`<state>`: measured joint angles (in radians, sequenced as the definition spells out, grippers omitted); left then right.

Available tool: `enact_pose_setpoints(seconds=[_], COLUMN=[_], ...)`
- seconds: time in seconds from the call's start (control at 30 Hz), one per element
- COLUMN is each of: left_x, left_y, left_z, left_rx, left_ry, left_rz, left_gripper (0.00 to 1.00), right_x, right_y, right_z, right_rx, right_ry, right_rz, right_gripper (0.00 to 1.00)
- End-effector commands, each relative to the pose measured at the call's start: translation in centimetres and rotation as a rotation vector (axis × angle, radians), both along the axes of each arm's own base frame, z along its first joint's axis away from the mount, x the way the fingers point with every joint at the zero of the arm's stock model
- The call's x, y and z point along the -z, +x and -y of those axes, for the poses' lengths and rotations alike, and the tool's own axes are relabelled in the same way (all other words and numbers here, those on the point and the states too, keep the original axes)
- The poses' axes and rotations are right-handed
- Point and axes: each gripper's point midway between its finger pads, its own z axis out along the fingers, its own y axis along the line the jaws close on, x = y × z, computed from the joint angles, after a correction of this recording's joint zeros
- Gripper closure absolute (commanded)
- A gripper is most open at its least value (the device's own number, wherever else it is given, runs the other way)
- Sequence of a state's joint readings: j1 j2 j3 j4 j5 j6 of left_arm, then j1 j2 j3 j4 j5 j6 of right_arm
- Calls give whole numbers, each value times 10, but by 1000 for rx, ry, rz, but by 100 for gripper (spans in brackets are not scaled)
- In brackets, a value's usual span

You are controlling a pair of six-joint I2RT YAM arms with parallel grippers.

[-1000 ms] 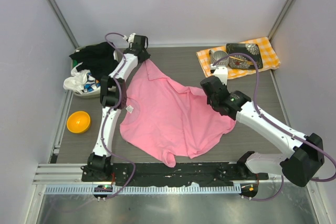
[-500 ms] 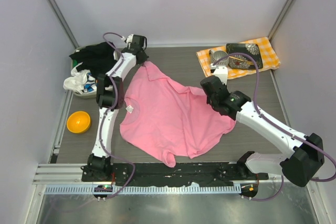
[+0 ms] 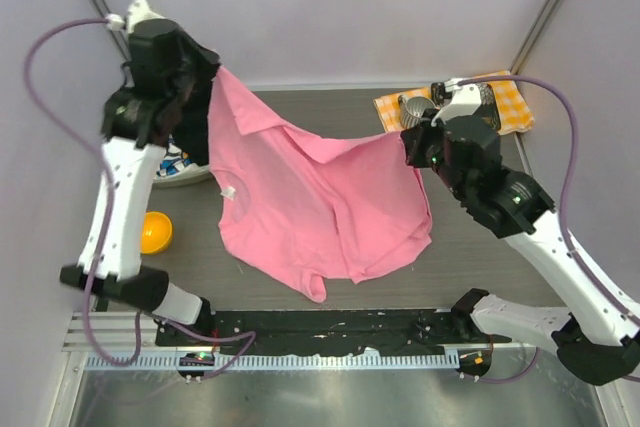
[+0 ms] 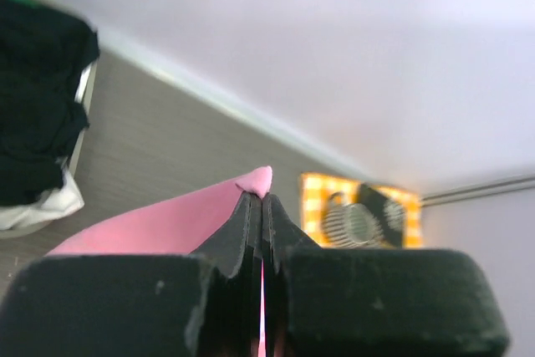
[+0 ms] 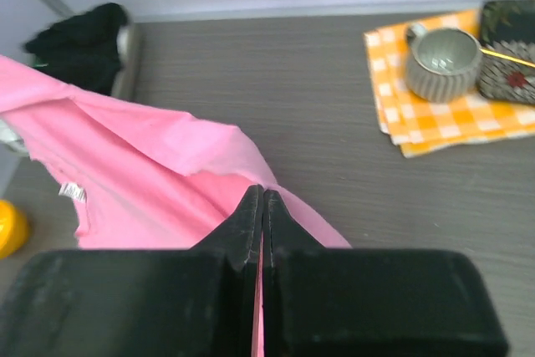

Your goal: Fold and stack the t-shirts

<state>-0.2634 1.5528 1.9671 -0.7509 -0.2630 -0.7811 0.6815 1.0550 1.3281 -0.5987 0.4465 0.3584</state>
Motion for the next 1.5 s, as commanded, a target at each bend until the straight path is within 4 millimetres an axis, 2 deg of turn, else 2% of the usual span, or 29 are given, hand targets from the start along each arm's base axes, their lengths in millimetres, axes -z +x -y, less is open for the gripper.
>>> enact_pose_setpoints(seconds=[0.0, 0.03, 0.07, 0.13, 0.17, 0.2, 0.27, 0.33, 0.37, 0.4, 0.43, 0.47, 0.5, 0.53, 0.57, 0.7, 0.83, 1.03, 1.13, 1.2, 1.23, 1.27, 1.3, 1.33, 1.37, 1.4, 1.43, 1.47], left_x=[-74, -96, -103, -138, -140, -154, -166, -182, -190, -193, -208, -218, -219, -238, -245, -272, -290, -308, -301, -285, -277, -258, -251, -227, -217, -208, -196, -169], left_y=[-87, -113, -130, -175, -191, -211, -247, -274, -297, -305, -319, -349, -356, -372, -391, -437, -457, -475, -457, -425, -411, -383, -370, -337, -326, -312, -300, -273], left_z=[-21, -25, -28, -35, -38, -41, -42, -42, -40, -37, -34, -30, -26, -26, -27, -23, -16, -12, -12, -7, -5, -1, 0, 5, 3, 4, 5, 8], left_rx=[31, 51, 62, 89, 101, 112, 160, 196, 240, 266, 302, 368, 398, 424, 441, 534, 598, 630, 594, 574, 565, 550, 541, 526, 501, 491, 481, 461], left_ry=[7, -1, -1, -21, -20, -29, -42, -59, -73, -78, -99, -116, -139, -156, -162, -181, -226, -247, -242, -224, -221, -215, -212, -212, -205, -193, -186, -183], left_rz=[92, 148, 160, 263, 267, 316, 368, 436, 489, 512, 585, 667, 694, 794, 848, 973, 1048, 1134, 1090, 1009, 975, 903, 883, 798, 775, 753, 722, 645], left_gripper=[100, 100, 100, 100, 100, 100, 100, 100, 100, 100, 100, 100, 100, 100, 100, 100, 100, 100, 100, 100, 100, 100, 100, 100, 100, 100, 100, 100], right_x=[-78, -91, -108, -129, -148, -158, -192, -216, -238, -248, -257, -272, -280, -286, -296, -309, -314, -317, -309, -300, -287, -278, -270, -244, -238, -225, -194, -181], right_y=[-40, -52, -65, -85, -101, -114, -143, -170, -189, -204, -213, -227, -236, -241, -249, -261, -270, -276, -258, -239, -220, -211, -197, -172, -168, -152, -129, -117], right_z=[-18, -14, -18, -12, -10, -10, 3, 8, 17, 19, 22, 31, 35, 39, 46, 55, 60, 57, 60, 60, 56, 55, 57, 49, 51, 54, 47, 47], right_rx=[-252, -279, -343, -398, -449, -497, -555, -629, -655, -704, -720, -727, -739, -737, -724, -708, -679, -659, -592, -536, -512, -492, -442, -420, -398, -341, -315, -284], right_ry=[110, 131, 155, 170, 191, 198, 224, 249, 270, 277, 289, 308, 318, 326, 336, 342, 327, 302, 305, 304, 294, 289, 293, 285, 292, 294, 275, 275], right_rz=[158, 191, 225, 280, 328, 354, 467, 550, 618, 657, 688, 737, 770, 792, 826, 859, 892, 916, 881, 841, 788, 762, 735, 655, 657, 625, 548, 521], right_gripper=[99, 99, 99, 99, 99, 99, 99, 99, 99, 99, 99, 99, 99, 99, 99, 99, 99, 99, 99, 99, 99, 99, 99, 99, 99, 99, 99, 99])
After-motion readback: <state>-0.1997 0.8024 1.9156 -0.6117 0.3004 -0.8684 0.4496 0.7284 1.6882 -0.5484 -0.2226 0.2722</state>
